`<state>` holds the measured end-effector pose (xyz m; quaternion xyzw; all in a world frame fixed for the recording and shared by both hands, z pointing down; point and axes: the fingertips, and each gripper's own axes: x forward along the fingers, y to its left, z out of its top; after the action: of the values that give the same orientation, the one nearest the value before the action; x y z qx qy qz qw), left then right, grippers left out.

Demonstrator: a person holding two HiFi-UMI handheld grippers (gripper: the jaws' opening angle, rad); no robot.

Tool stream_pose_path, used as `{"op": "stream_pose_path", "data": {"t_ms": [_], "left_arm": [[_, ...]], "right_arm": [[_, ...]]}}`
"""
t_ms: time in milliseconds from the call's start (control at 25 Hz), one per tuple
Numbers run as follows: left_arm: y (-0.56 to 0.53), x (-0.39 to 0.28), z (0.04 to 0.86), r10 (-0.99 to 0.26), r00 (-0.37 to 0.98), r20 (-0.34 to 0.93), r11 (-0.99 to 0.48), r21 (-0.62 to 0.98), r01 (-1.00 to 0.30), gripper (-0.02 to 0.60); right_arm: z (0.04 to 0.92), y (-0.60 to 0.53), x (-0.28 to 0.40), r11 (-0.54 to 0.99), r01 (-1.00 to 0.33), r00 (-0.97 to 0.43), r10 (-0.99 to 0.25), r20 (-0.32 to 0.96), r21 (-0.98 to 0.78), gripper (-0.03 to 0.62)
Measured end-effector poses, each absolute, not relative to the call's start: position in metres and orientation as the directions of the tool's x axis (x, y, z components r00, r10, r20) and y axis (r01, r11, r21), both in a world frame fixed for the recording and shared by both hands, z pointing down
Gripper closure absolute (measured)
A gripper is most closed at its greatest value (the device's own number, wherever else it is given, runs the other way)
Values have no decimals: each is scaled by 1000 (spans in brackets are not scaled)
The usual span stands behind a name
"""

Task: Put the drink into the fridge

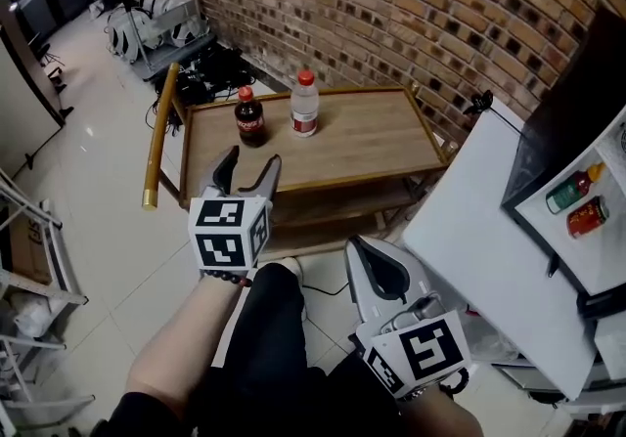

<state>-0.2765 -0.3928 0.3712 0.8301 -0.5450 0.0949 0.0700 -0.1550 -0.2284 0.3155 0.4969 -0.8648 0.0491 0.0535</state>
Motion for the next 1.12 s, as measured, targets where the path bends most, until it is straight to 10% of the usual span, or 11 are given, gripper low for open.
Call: {"op": "stream_pose_path", "data": {"t_ms": [1120], "left_arm": [[-532, -303, 435, -851, 348, 393, -363, 38, -931, 236]], "right_arm": [[332, -358, -197, 593, -804, -589, -785, 190, -45, 594]]}}
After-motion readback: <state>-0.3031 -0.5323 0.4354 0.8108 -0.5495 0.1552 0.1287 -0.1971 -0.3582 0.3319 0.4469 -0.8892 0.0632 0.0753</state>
